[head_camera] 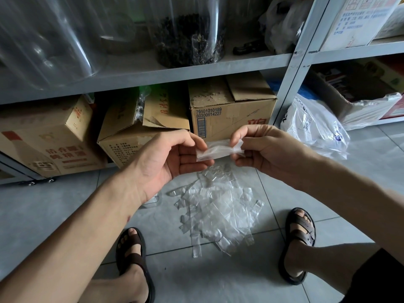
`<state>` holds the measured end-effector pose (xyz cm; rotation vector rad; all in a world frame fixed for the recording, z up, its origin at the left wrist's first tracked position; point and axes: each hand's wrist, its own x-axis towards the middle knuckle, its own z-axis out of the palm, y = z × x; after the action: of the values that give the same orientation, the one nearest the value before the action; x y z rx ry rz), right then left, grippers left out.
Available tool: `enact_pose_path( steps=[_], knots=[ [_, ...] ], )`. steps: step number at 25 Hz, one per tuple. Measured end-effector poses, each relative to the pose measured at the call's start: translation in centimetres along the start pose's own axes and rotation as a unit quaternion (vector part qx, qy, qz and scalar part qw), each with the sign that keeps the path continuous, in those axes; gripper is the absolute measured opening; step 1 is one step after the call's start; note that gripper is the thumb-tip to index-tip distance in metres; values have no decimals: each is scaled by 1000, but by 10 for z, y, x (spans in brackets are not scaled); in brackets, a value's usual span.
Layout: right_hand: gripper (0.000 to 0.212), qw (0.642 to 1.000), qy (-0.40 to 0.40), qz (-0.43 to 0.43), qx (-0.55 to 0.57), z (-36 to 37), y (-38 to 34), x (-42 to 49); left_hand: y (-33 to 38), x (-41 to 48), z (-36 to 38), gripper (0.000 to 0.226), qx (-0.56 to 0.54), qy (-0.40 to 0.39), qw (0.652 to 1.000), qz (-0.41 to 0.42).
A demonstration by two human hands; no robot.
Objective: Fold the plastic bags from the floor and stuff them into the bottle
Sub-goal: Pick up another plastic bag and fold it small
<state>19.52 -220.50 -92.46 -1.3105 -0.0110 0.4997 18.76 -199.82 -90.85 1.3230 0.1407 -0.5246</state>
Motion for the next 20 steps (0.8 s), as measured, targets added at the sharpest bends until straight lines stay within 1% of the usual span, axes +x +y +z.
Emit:
enact_pose_path(
  steps=[2,3,8,11,13,15,17,19,20],
  knots=[
    [46,1000,-6,-8,-16,0,0,-1,0,0,-1,12,12,-12,1000,6],
    [46,1000,-7,-12,-22,0,0,-1,-1,1,-1,11,18,-17,1000,10],
    [44,999,0,-24,-30,0,1,-2,-4,2,-4,17,56,-26,998,13],
    [50,1000,-5,-12,-29,1,0,-2,-4,3,-5,16,68,-27,997,21],
    [52,1000,-6,1,-30,1,0,-2,-4,3,-5,16,104,-20,994,35],
    [43,999,8,1,-43,1,-1,0,-6,4,-5,18,154,-9,986,55],
    [28,998,17,-3,-57,0,-1,1,-7,4,-4,20,212,-3,974,77],
    [10,994,-7,-12,-104,-1,1,0,-9,5,-3,21,257,-7,962,95],
    [14,988,-21,-20,-149,-1,3,-1,-10,5,-2,21,270,-10,957,101]
  ],
)
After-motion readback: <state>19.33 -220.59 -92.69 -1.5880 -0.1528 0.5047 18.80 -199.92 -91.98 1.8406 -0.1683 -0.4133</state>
